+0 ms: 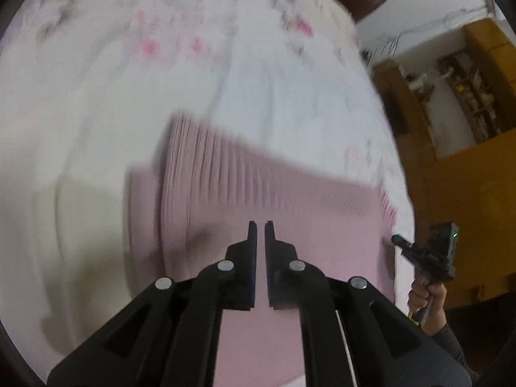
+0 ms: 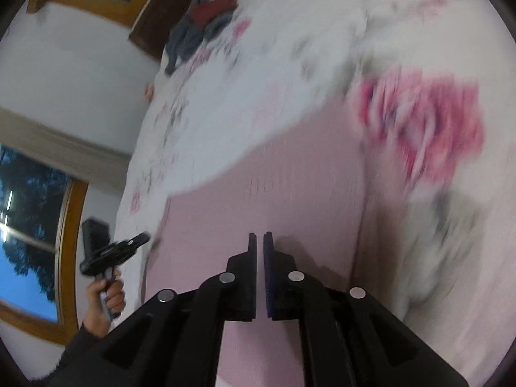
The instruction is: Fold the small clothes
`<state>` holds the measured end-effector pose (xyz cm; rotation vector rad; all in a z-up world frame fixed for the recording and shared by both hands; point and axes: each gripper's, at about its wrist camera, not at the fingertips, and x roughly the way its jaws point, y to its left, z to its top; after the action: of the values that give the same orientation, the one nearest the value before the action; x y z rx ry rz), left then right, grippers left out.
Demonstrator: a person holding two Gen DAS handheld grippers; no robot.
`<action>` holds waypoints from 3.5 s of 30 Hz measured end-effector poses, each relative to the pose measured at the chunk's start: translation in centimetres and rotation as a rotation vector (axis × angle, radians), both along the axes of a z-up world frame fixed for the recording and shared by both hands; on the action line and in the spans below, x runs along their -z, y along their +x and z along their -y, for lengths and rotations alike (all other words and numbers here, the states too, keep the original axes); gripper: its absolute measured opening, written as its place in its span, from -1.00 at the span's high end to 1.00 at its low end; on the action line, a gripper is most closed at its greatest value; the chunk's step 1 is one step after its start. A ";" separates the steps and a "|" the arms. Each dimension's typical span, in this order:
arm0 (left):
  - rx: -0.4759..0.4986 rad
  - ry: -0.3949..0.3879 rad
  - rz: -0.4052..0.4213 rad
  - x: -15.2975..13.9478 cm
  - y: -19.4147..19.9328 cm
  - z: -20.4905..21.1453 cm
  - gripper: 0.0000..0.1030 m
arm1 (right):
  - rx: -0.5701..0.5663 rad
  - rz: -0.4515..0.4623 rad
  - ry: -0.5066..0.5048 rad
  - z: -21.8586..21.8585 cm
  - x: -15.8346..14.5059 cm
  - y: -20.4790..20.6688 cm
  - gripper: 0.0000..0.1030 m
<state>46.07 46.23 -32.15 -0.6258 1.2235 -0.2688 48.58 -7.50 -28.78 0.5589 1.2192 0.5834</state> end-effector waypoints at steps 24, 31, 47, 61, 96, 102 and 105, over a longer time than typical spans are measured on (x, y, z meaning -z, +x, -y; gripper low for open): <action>0.000 -0.069 -0.022 1.5 -15.2 1.1 0.80 | -0.105 -0.031 -0.098 -2.8 1.3 -11.6 0.88; -0.042 -0.173 -0.027 0.0 -16.5 -3.9 0.48 | 0.076 0.014 -0.154 4.4 -1.4 -12.2 0.64; -0.148 -0.358 -0.050 -0.9 -15.1 -6.1 -0.28 | -0.695 0.890 -1.010 -34.0 1.2 -27.9 -0.42; -0.142 -0.395 -0.025 0.1 -11.9 -8.1 -0.36 | -0.665 1.062 -1.209 -42.5 6.1 -24.2 -0.21; 0.133 -0.039 -0.219 0.8 7.9 -2.5 0.53 | -0.374 0.916 -0.883 -39.0 -1.9 -20.3 0.79; 0.150 0.003 -0.200 -0.9 7.7 -1.9 0.54 | -0.337 0.900 -0.856 -38.4 -3.1 -20.0 0.79; 0.161 0.022 -0.189 -2.1 7.7 -1.6 0.54 | -0.319 0.899 -0.844 -38.1 -3.7 -20.0 0.79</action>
<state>53.73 47.80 -30.09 -0.5430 1.4605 -0.3357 28.62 30.57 -25.06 -0.5867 0.5771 0.4411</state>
